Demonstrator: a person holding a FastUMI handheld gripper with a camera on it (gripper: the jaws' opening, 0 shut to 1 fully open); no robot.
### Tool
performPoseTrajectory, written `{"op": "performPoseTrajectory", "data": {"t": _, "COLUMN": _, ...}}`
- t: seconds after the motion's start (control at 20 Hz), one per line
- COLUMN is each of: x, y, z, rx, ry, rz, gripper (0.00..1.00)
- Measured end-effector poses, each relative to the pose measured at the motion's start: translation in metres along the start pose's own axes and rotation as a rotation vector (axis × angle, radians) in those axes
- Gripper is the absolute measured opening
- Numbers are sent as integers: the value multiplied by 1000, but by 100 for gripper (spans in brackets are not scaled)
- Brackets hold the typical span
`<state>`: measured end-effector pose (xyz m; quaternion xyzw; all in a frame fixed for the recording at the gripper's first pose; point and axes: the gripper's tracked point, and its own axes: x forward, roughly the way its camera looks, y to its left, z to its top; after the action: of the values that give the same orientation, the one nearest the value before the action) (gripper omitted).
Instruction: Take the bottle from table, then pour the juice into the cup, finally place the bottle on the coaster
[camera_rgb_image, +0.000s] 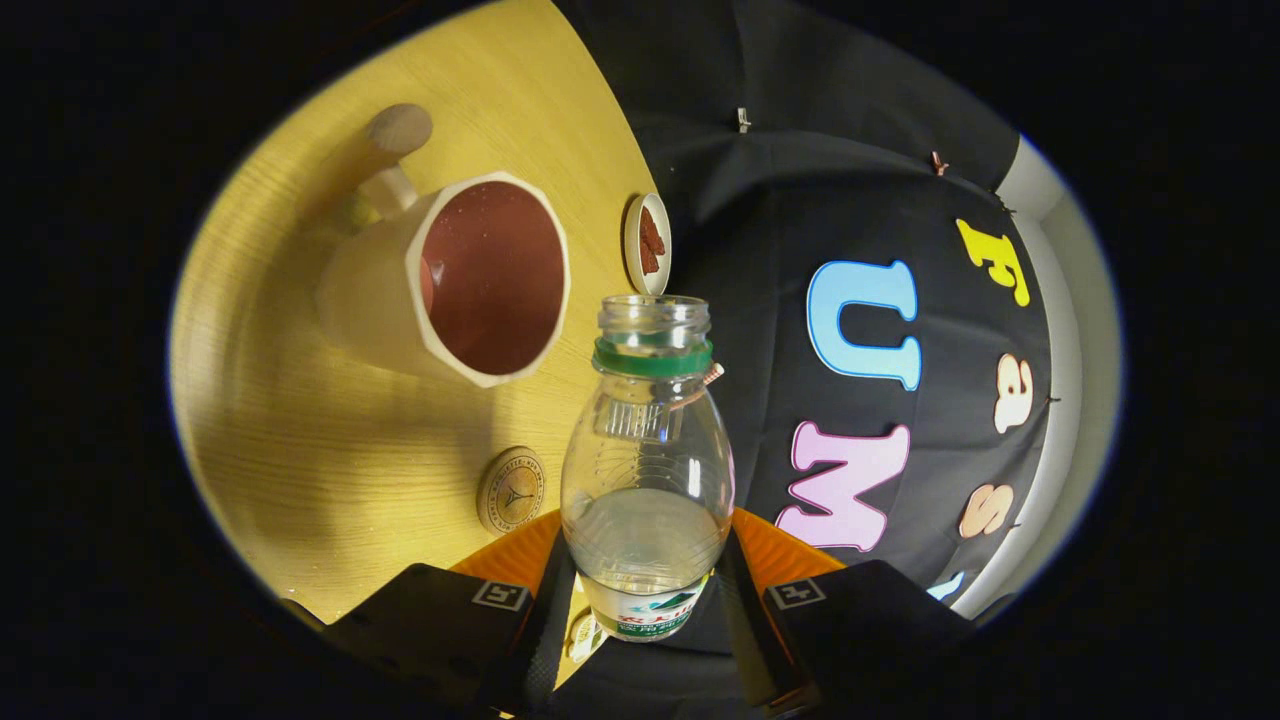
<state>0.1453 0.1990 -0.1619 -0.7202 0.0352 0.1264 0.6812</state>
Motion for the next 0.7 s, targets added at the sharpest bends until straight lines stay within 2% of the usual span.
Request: {"op": "performPoseTrajectory", "data": {"t": 0.7, "x": 9, "y": 3, "z": 2, "rx": -170, "ry": -38, "rz": 19, "gripper": 71}}
